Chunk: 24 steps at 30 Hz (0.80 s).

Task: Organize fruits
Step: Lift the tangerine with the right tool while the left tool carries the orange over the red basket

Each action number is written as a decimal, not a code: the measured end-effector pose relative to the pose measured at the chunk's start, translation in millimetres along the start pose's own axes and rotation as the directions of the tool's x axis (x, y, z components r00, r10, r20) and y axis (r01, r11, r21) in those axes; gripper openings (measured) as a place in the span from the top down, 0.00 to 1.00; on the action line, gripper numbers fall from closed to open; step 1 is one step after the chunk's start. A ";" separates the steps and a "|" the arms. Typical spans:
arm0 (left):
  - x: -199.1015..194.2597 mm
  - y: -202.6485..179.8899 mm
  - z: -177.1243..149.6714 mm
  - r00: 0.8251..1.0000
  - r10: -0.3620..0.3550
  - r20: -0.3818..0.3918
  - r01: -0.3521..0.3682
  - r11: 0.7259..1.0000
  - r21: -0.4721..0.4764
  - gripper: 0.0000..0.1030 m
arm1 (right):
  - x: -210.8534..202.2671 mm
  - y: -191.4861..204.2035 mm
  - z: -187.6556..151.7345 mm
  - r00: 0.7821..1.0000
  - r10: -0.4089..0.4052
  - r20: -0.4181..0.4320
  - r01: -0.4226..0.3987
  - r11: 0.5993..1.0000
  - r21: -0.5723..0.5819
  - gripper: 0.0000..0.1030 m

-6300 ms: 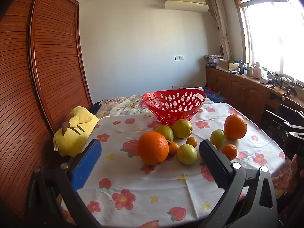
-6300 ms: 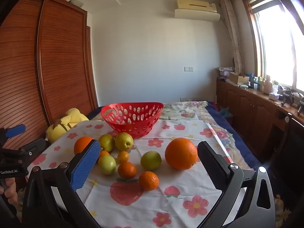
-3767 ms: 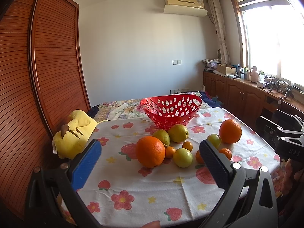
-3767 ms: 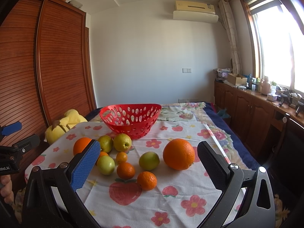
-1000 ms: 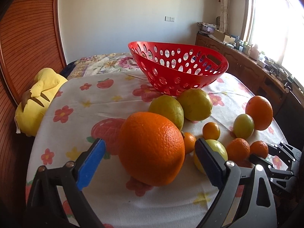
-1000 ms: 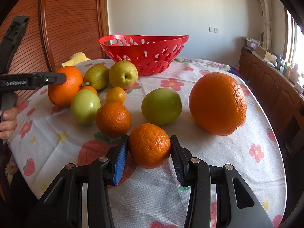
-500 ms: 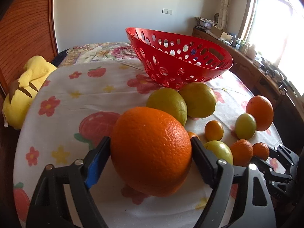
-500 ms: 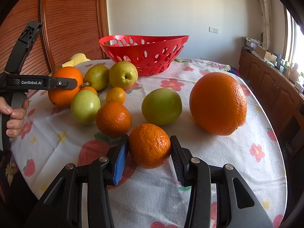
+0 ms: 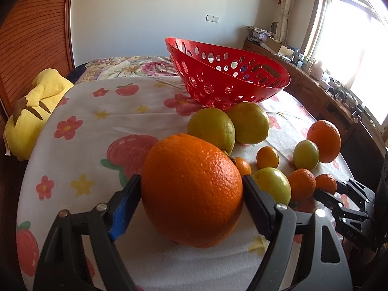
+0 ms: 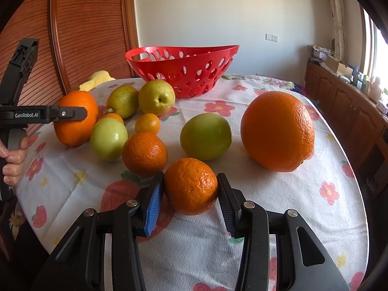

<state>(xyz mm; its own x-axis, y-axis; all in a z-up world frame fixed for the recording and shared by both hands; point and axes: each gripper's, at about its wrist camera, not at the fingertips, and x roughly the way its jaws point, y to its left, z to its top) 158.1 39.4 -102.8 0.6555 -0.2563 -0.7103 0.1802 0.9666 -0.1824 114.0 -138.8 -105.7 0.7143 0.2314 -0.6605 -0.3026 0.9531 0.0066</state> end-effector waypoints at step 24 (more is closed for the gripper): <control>-62.2 -29.7 73.7 0.978 -0.056 0.200 0.034 0.993 0.112 0.22 | -30.9 -8.3 93.0 0.990 0.059 0.129 -0.043 0.992 -0.121 0.58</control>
<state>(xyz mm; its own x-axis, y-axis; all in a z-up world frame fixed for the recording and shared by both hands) 166.0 26.0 -3.1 0.7775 -0.3068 -0.5489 0.2837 0.9502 -0.1291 153.1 -135.8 -15.5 0.7706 0.3103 -0.5566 -0.4071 0.9117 -0.0554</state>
